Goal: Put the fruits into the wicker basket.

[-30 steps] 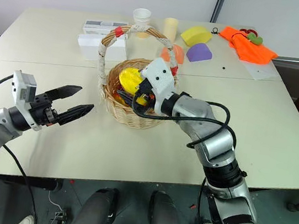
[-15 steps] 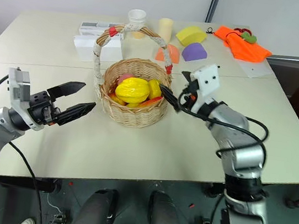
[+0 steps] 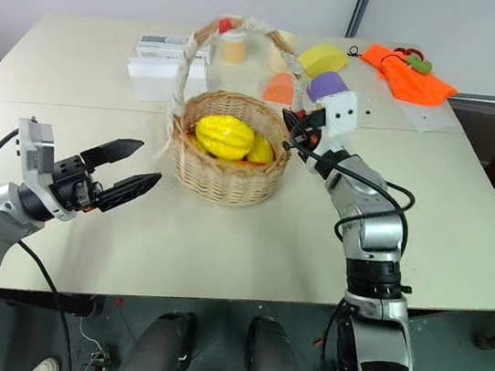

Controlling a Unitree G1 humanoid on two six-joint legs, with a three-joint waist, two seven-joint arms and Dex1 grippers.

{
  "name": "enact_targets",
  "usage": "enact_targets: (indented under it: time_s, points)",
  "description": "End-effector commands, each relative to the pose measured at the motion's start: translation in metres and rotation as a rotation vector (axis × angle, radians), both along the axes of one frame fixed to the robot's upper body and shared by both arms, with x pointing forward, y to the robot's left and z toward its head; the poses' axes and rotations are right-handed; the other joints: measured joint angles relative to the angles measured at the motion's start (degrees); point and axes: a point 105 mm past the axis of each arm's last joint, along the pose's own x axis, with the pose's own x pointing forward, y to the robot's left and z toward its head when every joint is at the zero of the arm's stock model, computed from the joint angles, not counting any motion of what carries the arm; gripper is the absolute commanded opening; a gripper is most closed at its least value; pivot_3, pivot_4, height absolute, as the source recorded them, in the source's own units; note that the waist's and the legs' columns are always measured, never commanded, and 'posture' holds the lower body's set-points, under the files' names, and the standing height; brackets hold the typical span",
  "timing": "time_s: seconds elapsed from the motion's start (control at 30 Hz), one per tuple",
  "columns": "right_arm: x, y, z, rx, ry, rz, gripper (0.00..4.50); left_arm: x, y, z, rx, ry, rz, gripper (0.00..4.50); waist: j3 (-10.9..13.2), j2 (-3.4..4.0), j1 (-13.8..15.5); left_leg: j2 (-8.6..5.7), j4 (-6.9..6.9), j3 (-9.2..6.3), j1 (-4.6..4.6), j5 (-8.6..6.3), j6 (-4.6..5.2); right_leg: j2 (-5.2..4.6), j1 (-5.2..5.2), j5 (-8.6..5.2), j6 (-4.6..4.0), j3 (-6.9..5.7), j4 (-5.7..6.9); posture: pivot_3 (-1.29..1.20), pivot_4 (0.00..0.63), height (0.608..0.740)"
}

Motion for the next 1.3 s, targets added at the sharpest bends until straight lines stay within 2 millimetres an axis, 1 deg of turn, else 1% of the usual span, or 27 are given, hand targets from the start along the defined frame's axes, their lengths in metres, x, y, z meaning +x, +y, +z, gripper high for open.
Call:
enact_targets:
  time_s: [0.03,0.1,0.17,0.23,0.3,0.33,0.37,0.4,0.47,0.5,0.63,0.67,0.7,0.8,0.87,0.9,0.97,1.0,1.1,1.17,1.2,1.23,1.3]
  points:
    - [-0.017,-0.031,0.042,0.058,-0.141,-0.056,0.03,-0.002,-0.007,0.006,0.004,-0.045,-0.018,4.5,0.0,0.0,0.03,0.0,0.0,0.01,0.0,0.0,0.0,0.0,0.0,0.0,0.0,0.0,0.0,0.0,0.15,0.74]
    - [-0.019,-0.068,0.049,0.052,-0.166,-0.189,0.03,-0.001,-0.011,0.005,-0.002,-0.042,-0.033,4.5,0.01,0.01,0.28,-0.02,0.0,0.0,-0.01,0.0,0.0,-0.02,0.0,0.0,0.0,0.0,0.0,0.0,0.15,0.74]
    - [-0.017,-0.105,0.053,0.011,-0.183,-0.354,0.03,0.001,-0.015,0.004,-0.005,-0.038,-0.045,4.5,0.01,0.01,0.25,-0.04,0.04,0.01,-0.02,0.0,0.0,-0.03,0.01,-0.01,0.0,0.0,-0.01,0.0,0.15,0.74]
    - [-0.015,-0.133,0.052,-0.016,-0.177,-0.481,0.03,0.003,-0.017,0.003,-0.006,-0.038,-0.054,4.5,0.0,0.01,0.13,-0.06,0.05,0.04,-0.01,0.0,0.0,-0.04,0.02,-0.02,-0.02,0.02,-0.02,0.0,0.15,0.74]
    - [-0.013,-0.164,0.046,-0.07,-0.153,-0.628,0.03,0.005,-0.022,0.003,-0.012,-0.04,-0.069,4.5,0.0,0.01,0.05,-0.06,0.04,0.04,0.02,0.0,0.0,-0.03,0.03,-0.02,-0.03,0.04,-0.02,0.0,0.15,0.74]
    - [-0.011,-0.177,0.042,-0.082,-0.142,-0.687,0.03,0.007,-0.026,0.004,-0.016,-0.042,-0.08,4.5,0.0,0.0,-0.06,-0.06,0.03,0.05,0.03,0.0,0.0,-0.02,0.03,-0.02,-0.03,0.05,-0.02,0.0,0.15,0.74]
    - [-0.01,-0.185,0.039,-0.092,-0.134,-0.72,0.03,0.009,-0.029,0.004,-0.019,-0.045,-0.087,4.5,0.0,0.01,-0.18,-0.05,0.03,0.05,0.04,0.0,0.0,0.0,0.03,-0.01,-0.04,0.05,-0.02,0.0,0.15,0.74]
    - [-0.008,-0.188,0.037,-0.086,-0.133,-0.726,0.03,0.01,-0.031,0.004,-0.02,-0.05,-0.092,4.5,-0.01,0.03,-0.35,-0.05,0.02,0.06,0.04,0.0,0.0,0.0,0.03,-0.01,-0.03,0.07,-0.02,0.0,0.15,0.74]
    - [-0.005,-0.191,0.035,-0.055,-0.13,-0.717,1.11,0.013,-0.035,0.006,-0.025,-0.058,-0.099,4.5,-0.01,0.05,-0.61,-0.05,-0.02,0.09,0.09,-0.01,0.02,0.04,0.02,0.0,-0.01,0.13,0.0,0.0,0.15,0.74]
    - [-0.005,-0.191,0.035,-0.051,-0.132,-0.715,1.4,0.013,-0.036,0.006,-0.026,-0.062,-0.101,4.5,-0.02,0.08,-0.81,-0.04,-0.03,0.09,0.09,-0.01,0.02,0.06,0.02,0.01,0.0,0.13,0.01,0.0,0.15,0.74]
    - [-0.012,-0.191,0.038,-0.072,-0.162,-0.696,3.49,0.017,-0.033,0.005,-0.013,-0.065,-0.064,4.5,-0.02,0.08,-1.34,-0.03,-0.04,0.07,0.09,-0.03,0.06,0.06,0.02,0.09,0.19,0.13,0.05,0.0,0.15,0.74]
    - [-0.014,-0.192,0.037,-0.077,-0.165,-0.689,4.14,0.018,-0.031,0.004,-0.01,-0.065,-0.052,4.5,-0.02,0.08,-1.36,-0.03,-0.03,0.07,0.09,-0.03,0.06,0.06,0.02,0.09,0.19,0.13,0.05,0.0,0.15,0.74]
    - [-0.019,-0.192,0.035,-0.094,-0.168,-0.678,4.45,0.019,-0.028,0.002,-0.003,-0.058,-0.033,4.5,-0.02,0.08,-1.35,-0.03,-0.02,0.07,0.09,-0.03,0.07,0.06,0.02,0.09,0.19,0.13,0.05,0.0,0.15,0.74]
    - [-0.037,-0.2,0.024,-0.121,-0.162,-0.657,4.45,0.025,-0.013,-0.013,0.047,0.013,0.057,4.5,-0.02,0.08,-1.05,-0.03,-0.02,0.03,0.08,-0.04,0.07,0.05,0.05,0.05,0.25,0.11,0.05,0.0,0.15,0.74]
    - [-0.049,-0.204,0.021,-0.108,-0.171,-0.632,4.45,0.026,0.0,-0.018,0.056,0.035,0.105,4.5,-0.02,0.08,-0.89,-0.04,-0.02,0.04,0.08,-0.04,0.08,0.03,0.05,0.04,0.25,0.11,0.04,0.0,0.15,0.74]
    - [-0.055,-0.202,0.02,-0.096,-0.181,-0.598,4.45,0.027,0.007,-0.021,0.064,0.047,0.135,4.5,-0.02,0.08,-0.89,-0.04,-0.01,0.05,0.08,-0.04,0.08,0.03,0.05,0.04,0.25,0.12,0.04,0.0,0.15,0.74]
    - [-0.066,-0.186,0.016,-0.08,-0.172,-0.465,4.45,0.03,0.026,-0.032,0.097,0.068,0.219,4.5,-0.02,0.08,-0.96,-0.04,0.01,0.07,0.08,-0.04,0.08,0.02,0.05,-0.06,0.12,0.13,0.04,0.0,0.15,0.74]
    - [-0.07,-0.176,0.012,-0.099,-0.161,-0.405,4.45,0.031,0.034,-0.036,0.117,0.072,0.253,4.5,-0.02,0.09,-1.23,-0.04,0.01,0.07,0.1,-0.04,0.08,0.02,0.06,-0.15,0.25,0.13,0.04,0.0,0.15,0.74]
    - [-0.083,-0.122,-0.02,-0.21,-0.051,-0.089,4.45,0.033,0.059,-0.053,0.172,0.096,0.381,4.5,-0.04,0.11,-1.63,-0.01,-0.02,0.07,0.22,-0.05,0.09,0.05,0.11,-0.18,0.23,0.13,0.06,0.0,0.15,0.74]
    - [-0.091,-0.098,-0.034,-0.238,-0.005,0.043,4.45,0.033,0.068,-0.06,0.186,0.102,0.433,4.5,-0.04,0.1,-1.67,0.01,-0.03,0.07,0.26,-0.05,0.09,0.06,0.13,-0.18,0.22,0.13,0.07,0.0,0.15,0.74]
    - [-0.092,-0.088,-0.04,-0.24,0.01,0.083,4.45,0.032,0.072,-0.063,0.185,0.104,0.451,4.5,-0.04,0.1,-1.66,0.02,-0.04,0.06,0.26,-0.05,0.09,0.07,0.13,-0.18,0.22,0.13,0.07,0.0,0.15,0.74]
    - [-0.093,-0.083,-0.043,-0.24,0.018,0.105,4.45,0.031,0.074,-0.064,0.183,0.104,0.461,4.5,-0.04,0.1,-1.59,0.02,-0.02,0.07,0.26,-0.05,0.09,0.06,0.13,-0.18,0.22,0.12,0.07,0.0,0.15,0.74]
    - [-0.086,-0.074,-0.047,-0.224,-0.011,0.116,4.45,0.027,0.082,-0.071,0.167,0.115,0.503,4.5,-0.04,0.09,-1.42,0.01,0.02,0.07,0.21,-0.05,0.09,0.03,0.12,-0.18,0.21,0.12,0.06,0.0,0.15,0.74]
